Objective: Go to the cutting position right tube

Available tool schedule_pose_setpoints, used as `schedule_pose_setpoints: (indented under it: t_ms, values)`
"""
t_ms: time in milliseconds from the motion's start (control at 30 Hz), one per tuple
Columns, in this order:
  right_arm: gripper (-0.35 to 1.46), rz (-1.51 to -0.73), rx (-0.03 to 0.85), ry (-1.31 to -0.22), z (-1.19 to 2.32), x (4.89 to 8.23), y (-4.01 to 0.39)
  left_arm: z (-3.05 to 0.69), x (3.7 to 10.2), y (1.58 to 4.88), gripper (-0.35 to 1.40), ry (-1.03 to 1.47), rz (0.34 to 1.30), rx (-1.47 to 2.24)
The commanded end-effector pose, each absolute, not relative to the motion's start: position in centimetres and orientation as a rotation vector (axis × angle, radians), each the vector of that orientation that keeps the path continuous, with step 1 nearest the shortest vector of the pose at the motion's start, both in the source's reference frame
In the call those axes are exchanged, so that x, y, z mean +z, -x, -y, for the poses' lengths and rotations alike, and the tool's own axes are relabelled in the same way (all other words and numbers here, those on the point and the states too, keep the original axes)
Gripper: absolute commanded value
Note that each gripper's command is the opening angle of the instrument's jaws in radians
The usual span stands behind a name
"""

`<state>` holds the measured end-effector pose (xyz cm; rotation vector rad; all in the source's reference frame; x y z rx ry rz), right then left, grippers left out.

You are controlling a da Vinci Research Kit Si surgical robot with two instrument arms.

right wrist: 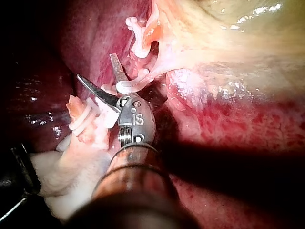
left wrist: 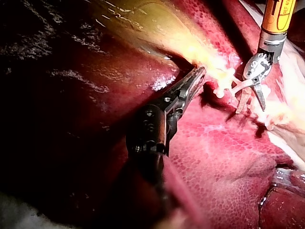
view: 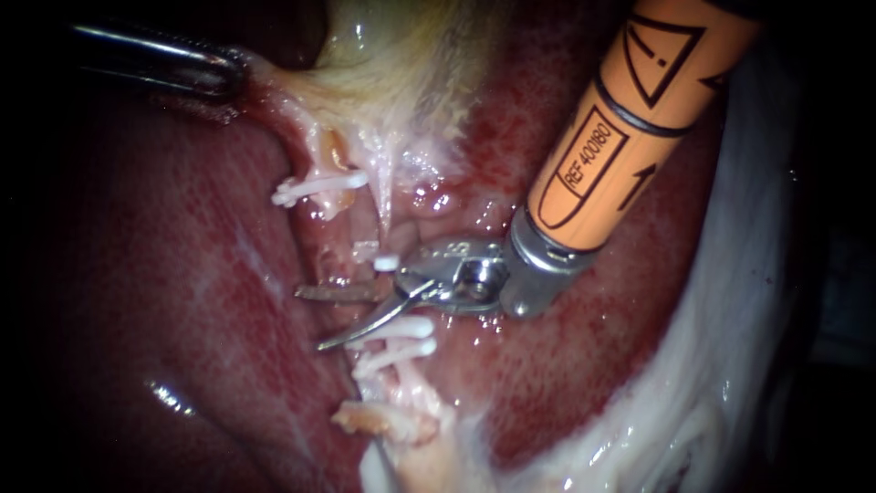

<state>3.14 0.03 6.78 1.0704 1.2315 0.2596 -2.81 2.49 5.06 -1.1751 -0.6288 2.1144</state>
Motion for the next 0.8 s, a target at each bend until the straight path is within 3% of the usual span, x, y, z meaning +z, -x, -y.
schedule_pose_setpoints:
  t_ms: [33,367,700,800]
  values:
    - [1.19,-1.229,0.264,-1.076,-0.04,6.72,-3.13,-2.49,5.06,2.81,-0.35,1.175,0.629,2.114]
    - [1.20,-1.254,0.274,-1.098,-0.09,6.38,-3.15,-2.49,5.06,2.81,-0.35,1.175,0.629,2.114]
    - [1.22,-1.254,0.276,-1.095,-0.08,6.38,-3.16,-2.49,5.06,2.81,-0.35,1.175,0.629,2.114]
    - [1.24,-1.233,0.315,-1.109,-0.07,6.44,-3.15,-2.49,5.06,2.81,-0.35,1.175,0.629,2.114]
